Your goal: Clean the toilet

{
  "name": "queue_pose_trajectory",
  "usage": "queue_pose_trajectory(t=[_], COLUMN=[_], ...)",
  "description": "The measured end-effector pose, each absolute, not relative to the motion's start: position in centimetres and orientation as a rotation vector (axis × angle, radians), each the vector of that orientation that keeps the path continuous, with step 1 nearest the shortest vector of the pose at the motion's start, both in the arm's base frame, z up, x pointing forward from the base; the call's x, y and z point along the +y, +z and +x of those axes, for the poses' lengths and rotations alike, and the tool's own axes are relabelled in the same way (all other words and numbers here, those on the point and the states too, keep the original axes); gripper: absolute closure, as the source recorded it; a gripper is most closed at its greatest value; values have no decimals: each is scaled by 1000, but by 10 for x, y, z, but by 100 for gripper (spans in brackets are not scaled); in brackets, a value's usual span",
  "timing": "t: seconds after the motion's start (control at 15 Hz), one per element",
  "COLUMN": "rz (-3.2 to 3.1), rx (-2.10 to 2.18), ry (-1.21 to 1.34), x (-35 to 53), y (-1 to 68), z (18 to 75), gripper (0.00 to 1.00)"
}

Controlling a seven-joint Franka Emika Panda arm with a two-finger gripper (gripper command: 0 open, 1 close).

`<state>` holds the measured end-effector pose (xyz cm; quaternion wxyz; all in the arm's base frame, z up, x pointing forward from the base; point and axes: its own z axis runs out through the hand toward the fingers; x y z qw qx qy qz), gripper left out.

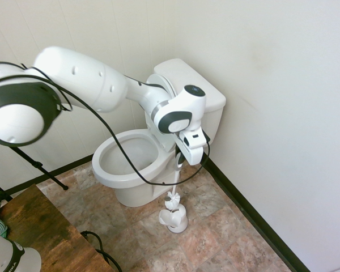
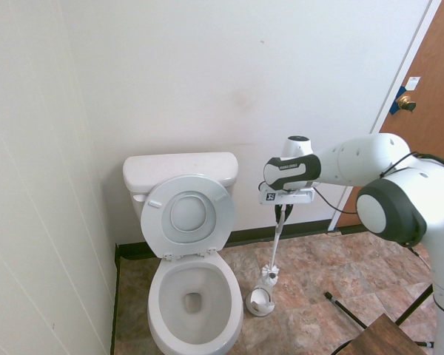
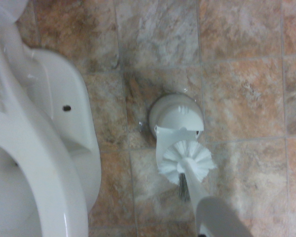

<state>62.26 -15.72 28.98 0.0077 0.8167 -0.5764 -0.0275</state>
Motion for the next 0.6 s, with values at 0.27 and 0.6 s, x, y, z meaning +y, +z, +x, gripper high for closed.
queue_pose_trajectory(t=[0.27,0.6], rz=[2613,2736], rx=[-1681,-1547], ry=[39,190], x=[-99,-3], y=[387,512], z=[591,547], gripper=[100,100])
